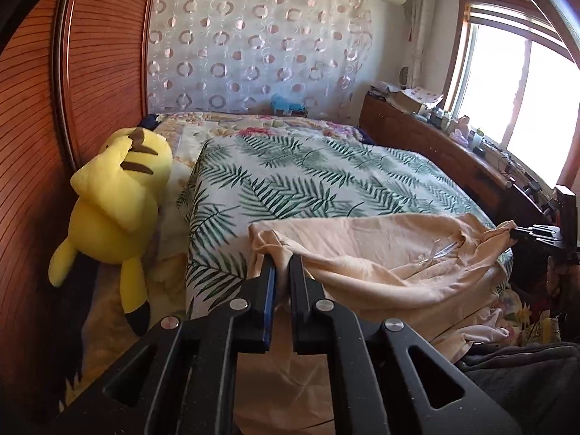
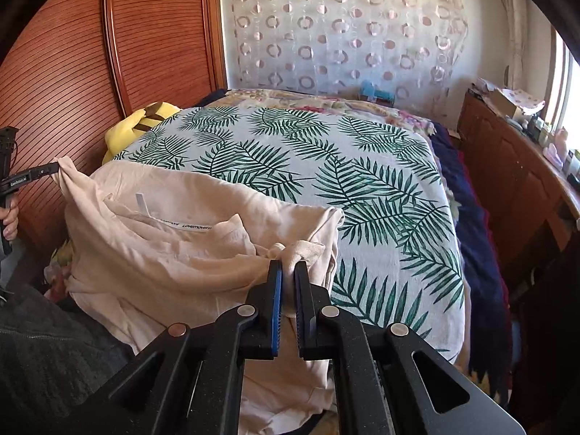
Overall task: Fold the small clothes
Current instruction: 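Lift the hem with both grippers and fold it toward the collar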
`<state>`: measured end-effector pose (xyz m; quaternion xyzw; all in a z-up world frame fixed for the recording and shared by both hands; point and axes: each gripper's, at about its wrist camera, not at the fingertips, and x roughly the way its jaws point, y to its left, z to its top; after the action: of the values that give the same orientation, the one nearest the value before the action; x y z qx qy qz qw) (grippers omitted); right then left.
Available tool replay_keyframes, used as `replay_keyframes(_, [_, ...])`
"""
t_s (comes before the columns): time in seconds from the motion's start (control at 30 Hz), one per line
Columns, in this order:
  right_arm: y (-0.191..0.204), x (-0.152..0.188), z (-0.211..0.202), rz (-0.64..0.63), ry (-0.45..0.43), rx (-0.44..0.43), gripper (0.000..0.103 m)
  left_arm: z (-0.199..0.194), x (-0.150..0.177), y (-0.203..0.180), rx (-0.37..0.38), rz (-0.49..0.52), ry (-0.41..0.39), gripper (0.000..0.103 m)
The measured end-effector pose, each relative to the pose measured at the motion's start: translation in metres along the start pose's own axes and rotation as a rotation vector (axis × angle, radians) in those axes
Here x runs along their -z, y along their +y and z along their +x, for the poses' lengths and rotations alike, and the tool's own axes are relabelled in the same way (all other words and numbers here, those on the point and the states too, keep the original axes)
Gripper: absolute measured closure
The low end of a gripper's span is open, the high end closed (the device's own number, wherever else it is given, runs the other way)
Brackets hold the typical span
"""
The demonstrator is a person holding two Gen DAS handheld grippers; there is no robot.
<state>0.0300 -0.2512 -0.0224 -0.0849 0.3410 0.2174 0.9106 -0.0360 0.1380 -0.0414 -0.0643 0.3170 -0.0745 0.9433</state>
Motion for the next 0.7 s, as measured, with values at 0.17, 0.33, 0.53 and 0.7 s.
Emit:
replay_keyframes(0.17, [0.004, -0.011, -0.011, -0.007, -0.029, -0.004, 0.098, -0.005, -0.013, -0.005, 0.005, -0.003, -0.036, 0.081])
replay_keyframes(0.33, [0.01, -0.01, -0.021, -0.03, -0.061, 0.001, 0.095, 0.006, -0.02, -0.015, 0.0, 0.036, -0.031, 0.057])
replay_keyframes(0.53, [0.008, -0.009, -0.028, -0.032, -0.102, 0.023, 0.095, 0.031, -0.02, -0.025, 0.025, 0.063, -0.003, 0.024])
replay_keyframes(0.7, [0.0, -0.012, -0.007, -0.018, -0.1, 0.04, 0.093, 0.052, -0.023, -0.028, -0.018, 0.075, 0.031, 0.024])
